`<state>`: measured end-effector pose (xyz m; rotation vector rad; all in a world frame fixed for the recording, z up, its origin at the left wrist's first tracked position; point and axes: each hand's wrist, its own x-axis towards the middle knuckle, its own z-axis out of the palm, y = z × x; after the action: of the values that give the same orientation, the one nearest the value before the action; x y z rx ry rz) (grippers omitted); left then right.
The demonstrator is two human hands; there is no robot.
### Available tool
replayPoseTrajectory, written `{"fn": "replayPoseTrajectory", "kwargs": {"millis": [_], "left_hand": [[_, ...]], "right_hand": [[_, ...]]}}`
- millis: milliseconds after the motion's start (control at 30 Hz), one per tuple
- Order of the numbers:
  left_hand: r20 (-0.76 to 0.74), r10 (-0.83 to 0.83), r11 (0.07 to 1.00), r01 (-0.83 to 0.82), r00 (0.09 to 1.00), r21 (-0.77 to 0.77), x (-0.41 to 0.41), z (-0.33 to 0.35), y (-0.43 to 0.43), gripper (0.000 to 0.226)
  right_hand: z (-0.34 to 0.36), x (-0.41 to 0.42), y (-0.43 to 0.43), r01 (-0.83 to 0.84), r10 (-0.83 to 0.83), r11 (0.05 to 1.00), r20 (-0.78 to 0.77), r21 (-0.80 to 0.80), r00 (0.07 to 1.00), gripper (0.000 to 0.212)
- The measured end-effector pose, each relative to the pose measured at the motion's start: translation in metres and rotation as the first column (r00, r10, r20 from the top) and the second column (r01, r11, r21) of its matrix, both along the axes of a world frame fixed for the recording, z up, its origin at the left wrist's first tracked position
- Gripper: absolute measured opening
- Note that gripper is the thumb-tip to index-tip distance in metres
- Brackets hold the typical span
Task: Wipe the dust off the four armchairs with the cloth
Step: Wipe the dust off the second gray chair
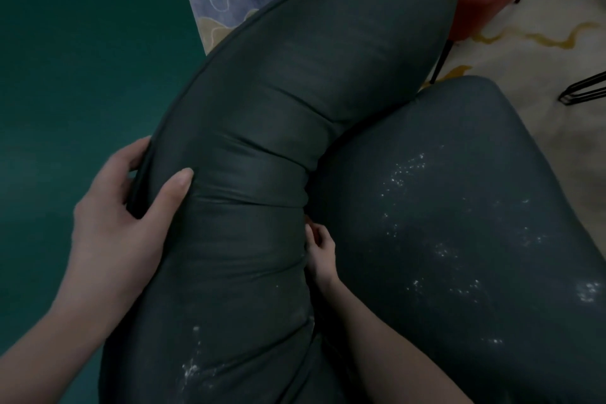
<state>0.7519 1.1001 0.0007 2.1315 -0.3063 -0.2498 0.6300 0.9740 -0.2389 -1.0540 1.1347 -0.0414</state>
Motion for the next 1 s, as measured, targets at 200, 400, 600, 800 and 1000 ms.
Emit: {"fn": "replayPoseTrajectory", "kwargs": {"millis": [200, 400, 600, 800, 1000], "left_hand": [[-0.003, -0.002, 1.0, 0.002, 1.0, 0.008, -0.001, 0.002, 0.0, 0.059], [-0.015, -0.009, 0.999, 0.01, 1.0, 0.051, -0.004, 0.007, -0.002, 0.066], [-0.011, -0.018, 0.998, 0.018, 1.0, 0.059, -0.004, 0.009, -0.003, 0.063], [-0.014, -0.03, 0.998, 0.031, 0.999, 0.046, -0.003, 0.009, -0.001, 0.06], [-0.012, -0.041, 0.998, 0.042, 0.999, 0.047, -0.002, 0.011, -0.002, 0.061]], "right_hand": [[0.054, -0.003, -0.007, 0.054, -0.054, 0.999, 0.153, 0.007, 0.987, 0.013], [0.097, -0.007, -0.01, 0.111, -0.103, 0.994, 0.244, -0.018, 0.964, 0.015], [0.123, -0.005, -0.01, 0.147, -0.107, 0.978, 0.247, -0.149, 0.963, 0.013], [0.152, -0.011, -0.003, 0.192, -0.125, 0.955, 0.282, -0.226, 0.951, 0.014], [0.194, -0.01, 0.003, 0.165, -0.032, 0.905, 0.326, -0.392, 0.945, 0.014]]}}
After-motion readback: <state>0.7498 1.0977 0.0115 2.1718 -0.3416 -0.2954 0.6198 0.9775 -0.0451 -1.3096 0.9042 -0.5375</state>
